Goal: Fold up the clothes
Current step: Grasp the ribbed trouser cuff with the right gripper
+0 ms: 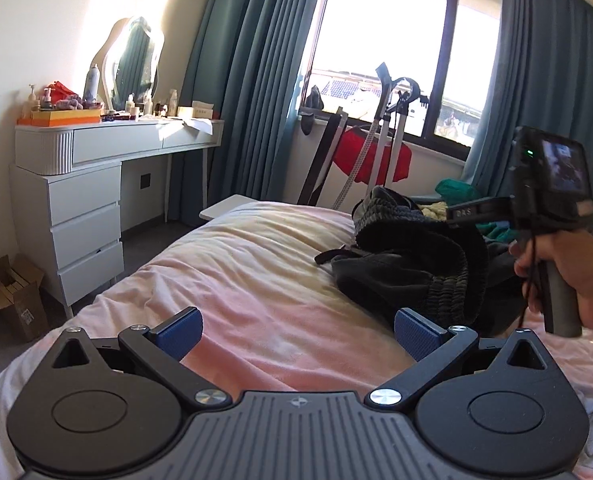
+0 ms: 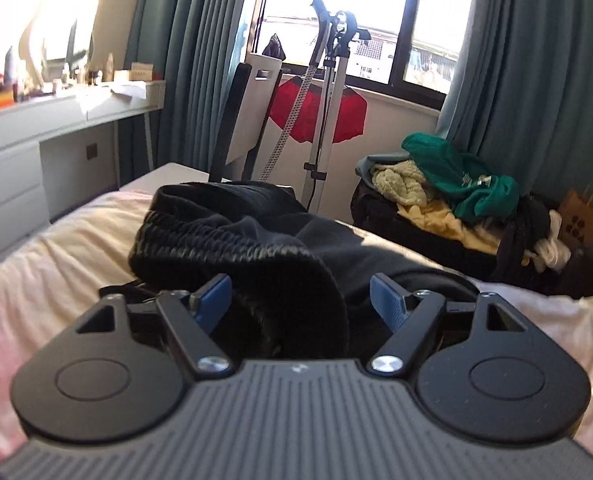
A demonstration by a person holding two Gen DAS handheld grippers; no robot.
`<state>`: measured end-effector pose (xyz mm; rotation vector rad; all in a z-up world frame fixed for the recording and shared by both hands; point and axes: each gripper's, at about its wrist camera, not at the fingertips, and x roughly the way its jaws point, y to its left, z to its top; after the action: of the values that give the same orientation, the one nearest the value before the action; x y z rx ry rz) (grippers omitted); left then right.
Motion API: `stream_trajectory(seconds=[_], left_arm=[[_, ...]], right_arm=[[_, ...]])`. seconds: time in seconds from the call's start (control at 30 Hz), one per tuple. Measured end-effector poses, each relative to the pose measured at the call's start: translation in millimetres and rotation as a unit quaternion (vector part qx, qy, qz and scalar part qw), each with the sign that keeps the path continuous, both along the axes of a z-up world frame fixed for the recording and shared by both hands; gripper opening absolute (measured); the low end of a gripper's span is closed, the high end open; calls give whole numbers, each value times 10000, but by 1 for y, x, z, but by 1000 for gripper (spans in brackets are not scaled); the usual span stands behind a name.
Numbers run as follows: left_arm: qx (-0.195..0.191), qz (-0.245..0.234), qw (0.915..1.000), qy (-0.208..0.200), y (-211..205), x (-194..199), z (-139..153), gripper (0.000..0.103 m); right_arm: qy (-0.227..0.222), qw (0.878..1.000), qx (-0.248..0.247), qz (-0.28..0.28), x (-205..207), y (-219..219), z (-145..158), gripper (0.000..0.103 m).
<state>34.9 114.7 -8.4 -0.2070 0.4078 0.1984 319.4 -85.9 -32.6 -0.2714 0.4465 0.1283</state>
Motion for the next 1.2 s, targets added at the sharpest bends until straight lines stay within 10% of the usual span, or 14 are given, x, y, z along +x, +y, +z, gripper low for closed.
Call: stream_trajectory(seconds=[0.23, 0.43, 0.5, 0.9, 1.2], left_arm=[[-434, -88, 9982, 401, 12, 26, -25, 103], [-464, -8, 9973, 577, 10, 33, -32, 103], [-415, -4, 9974, 582, 9, 35, -34, 103], [-301, -67, 9990, 337, -1, 34, -34, 103], [-35, -295, 9995, 128, -10, 5, -25, 103]], right_arm=[[24, 9954, -932, -215, 48, 26, -26, 75], [-140, 9942, -1041, -239, 62, 44, -22, 31], [-339, 9966, -728, -196, 48, 44, -12, 14], [-1018, 9826, 1390, -697, -143, -59, 33, 11], [195, 9479, 2712, -1659, -273, -146, -63, 10]])
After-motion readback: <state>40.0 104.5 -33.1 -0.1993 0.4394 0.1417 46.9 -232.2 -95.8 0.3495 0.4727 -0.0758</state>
